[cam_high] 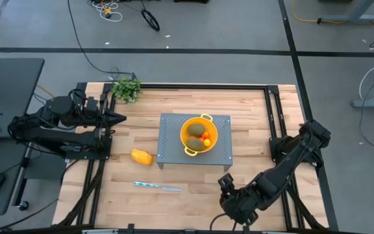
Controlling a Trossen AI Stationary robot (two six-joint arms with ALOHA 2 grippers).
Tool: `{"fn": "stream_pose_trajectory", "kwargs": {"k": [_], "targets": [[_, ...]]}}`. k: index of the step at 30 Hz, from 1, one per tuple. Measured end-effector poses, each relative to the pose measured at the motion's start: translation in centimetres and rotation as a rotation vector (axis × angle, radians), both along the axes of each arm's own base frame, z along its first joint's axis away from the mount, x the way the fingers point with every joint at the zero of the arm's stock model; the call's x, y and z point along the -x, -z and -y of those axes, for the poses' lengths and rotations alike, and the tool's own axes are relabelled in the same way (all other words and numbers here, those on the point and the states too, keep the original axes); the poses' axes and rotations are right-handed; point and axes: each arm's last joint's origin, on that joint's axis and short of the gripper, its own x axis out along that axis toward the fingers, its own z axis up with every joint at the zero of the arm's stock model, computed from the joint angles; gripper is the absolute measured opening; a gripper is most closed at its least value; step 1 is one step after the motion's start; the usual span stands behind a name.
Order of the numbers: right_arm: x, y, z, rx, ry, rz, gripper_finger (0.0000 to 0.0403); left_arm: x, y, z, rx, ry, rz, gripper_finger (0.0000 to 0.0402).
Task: Pick & Place Fruit
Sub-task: Put the plum into the strainer bowl on the shelf
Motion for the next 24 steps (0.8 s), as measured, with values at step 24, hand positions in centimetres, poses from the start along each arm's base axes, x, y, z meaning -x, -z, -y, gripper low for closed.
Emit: {"fn": "stream_pose_trajectory", "kwargs": {"k": [24], "targets": [[-2.7, -6.8, 3.1, 0.025, 0.249, 0.243, 0.0277, 0.0, 0.0, 0.1, 0.002, 0.04, 0.0, 0.0002]]}}
